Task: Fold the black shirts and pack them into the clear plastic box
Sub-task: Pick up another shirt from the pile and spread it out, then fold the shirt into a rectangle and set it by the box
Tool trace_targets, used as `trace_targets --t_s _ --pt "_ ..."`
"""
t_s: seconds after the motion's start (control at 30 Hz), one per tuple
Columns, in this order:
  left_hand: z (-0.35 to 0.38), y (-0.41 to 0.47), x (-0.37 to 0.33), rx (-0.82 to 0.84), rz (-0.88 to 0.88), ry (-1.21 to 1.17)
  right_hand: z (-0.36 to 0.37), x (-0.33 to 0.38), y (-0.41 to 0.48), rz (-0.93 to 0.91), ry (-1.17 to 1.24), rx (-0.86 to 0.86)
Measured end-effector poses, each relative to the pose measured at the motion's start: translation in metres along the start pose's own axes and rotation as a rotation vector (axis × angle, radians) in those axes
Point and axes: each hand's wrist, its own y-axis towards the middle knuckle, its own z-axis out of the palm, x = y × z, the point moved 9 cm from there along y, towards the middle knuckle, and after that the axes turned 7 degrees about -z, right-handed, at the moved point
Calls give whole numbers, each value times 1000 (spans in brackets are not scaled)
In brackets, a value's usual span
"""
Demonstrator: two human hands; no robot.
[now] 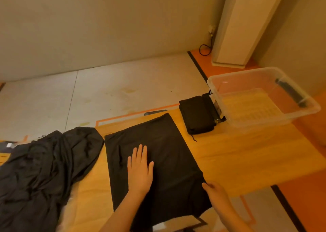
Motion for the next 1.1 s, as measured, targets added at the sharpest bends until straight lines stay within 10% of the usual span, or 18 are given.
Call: trace_targets --t_s 0.17,0.37,1.1 --pt "21 -60 55 -58 -235 2 -4 62 -10 -501 -515 -292" --pt "19 -55 67 -102 -256 44 90 104 8 -923 -1060 -73" --pt "12 51 94 -105 -162 155 128 124 86 -825 -1148 -182"
